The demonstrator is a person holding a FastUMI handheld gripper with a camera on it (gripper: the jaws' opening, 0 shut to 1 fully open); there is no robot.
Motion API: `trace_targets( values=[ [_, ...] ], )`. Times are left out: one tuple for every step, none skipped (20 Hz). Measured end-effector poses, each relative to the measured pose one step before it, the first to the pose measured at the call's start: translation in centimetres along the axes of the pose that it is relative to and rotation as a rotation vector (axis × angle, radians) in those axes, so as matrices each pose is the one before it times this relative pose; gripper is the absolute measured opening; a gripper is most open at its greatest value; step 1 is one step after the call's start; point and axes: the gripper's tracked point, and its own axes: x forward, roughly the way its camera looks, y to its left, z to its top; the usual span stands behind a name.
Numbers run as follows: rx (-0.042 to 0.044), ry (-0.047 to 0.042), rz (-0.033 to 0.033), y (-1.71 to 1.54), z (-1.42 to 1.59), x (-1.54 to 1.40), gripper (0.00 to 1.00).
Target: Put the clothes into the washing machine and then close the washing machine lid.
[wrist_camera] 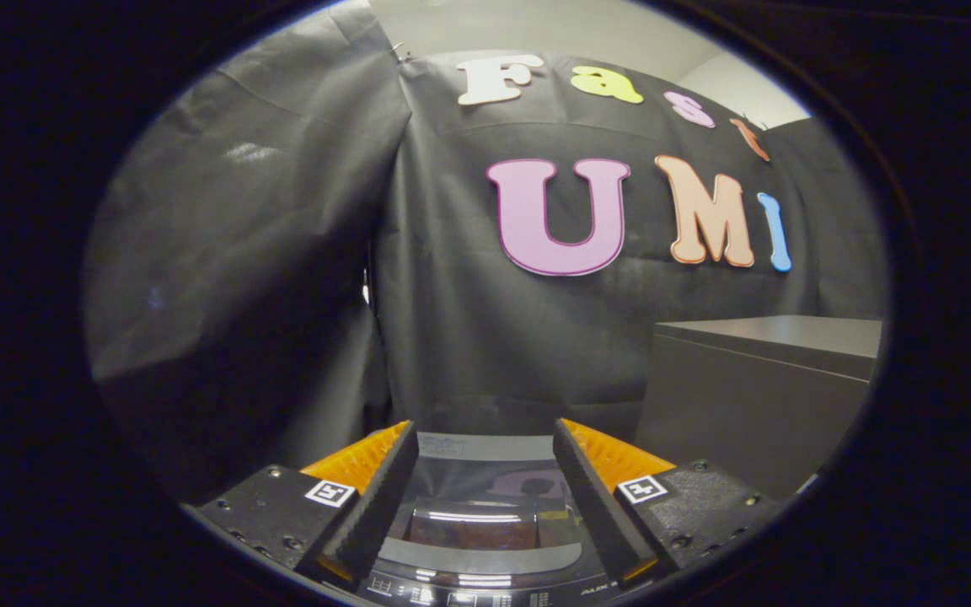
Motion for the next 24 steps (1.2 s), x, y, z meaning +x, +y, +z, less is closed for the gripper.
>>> trace_targets(
  values=[
    [0.00775, -0.00553, 0.00096, -0.204, 0.432, -0.733, 0.97],
    [0.00899, -0.00382, 0.00409, -0.067, 0.289, -0.225, 0.97],
    [-0.00185, -0.00466, 0.00049, -0.232, 0.48, -0.744, 0.97],
    [-0.01012, -0.00924, -0.00457, -0.391, 0.668, -0.58, 0.97],
    [-0.00894, -0.00313, -0.00063, -0.302, 0.381, -0.585, 0.97],
    [-0.00948, -0.00083, -0.00185, -0.343, 0.249, -0.357, 0.97],
    [-0.00292, -0.00296, -0.00202, -0.459, 0.449, -0.742, 0.97],
    [0.00431, -0.00329, -0.00098, -0.324, 0.33, -0.479, 0.97],
    [0.00479, -0.00322, -0.00123, -0.274, 0.4, -0.735, 0.98],
    [-0.00619, -0.0048, -0.00041, -0.304, 0.485, -0.413, 0.97],
    [0.00476, 0.00828, -0.00026, -0.294, 0.301, -0.859, 0.97],
    [0.0104, 0.00367, 0.00724, -0.208, 0.142, -0.362, 0.97],
    [0.0157, -0.00136, 0.00172, -0.175, 0.447, -0.924, 0.98],
    [0.00285, -0.00032, -0.00016, -0.318, 0.412, -0.436, 0.98],
    [-0.0058, -0.00424, -0.00573, -0.403, 0.712, -0.891, 0.97],
    [-0.00841, -0.00272, -0.00575, -0.525, 0.616, -0.561, 0.97],
    [-0.006, 0.00435, 0.00088, -0.205, 0.54, -0.884, 0.97],
    [-0.00173, 0.0033, 0.00187, -0.088, 0.275, -0.417, 0.97],
    [0.0016, 0.00603, 0.00345, -0.087, 0.668, -1.027, 0.97],
    [-0.0059, -0.00104, 0.00567, 0.071, 0.547, -0.669, 0.97],
    [-0.01268, -0.00205, 0.00256, 0.0, 0.668, -1.109, 0.97],
    [-0.01029, -0.00411, 0.00347, -0.136, 0.867, -0.786, 0.97],
    [-0.00694, -0.00447, 0.00683, 0.105, 0.763, -1.088, 0.97],
    [0.00228, -0.00538, 0.00254, -0.074, 0.633, -0.746, 0.97]
  ],
)
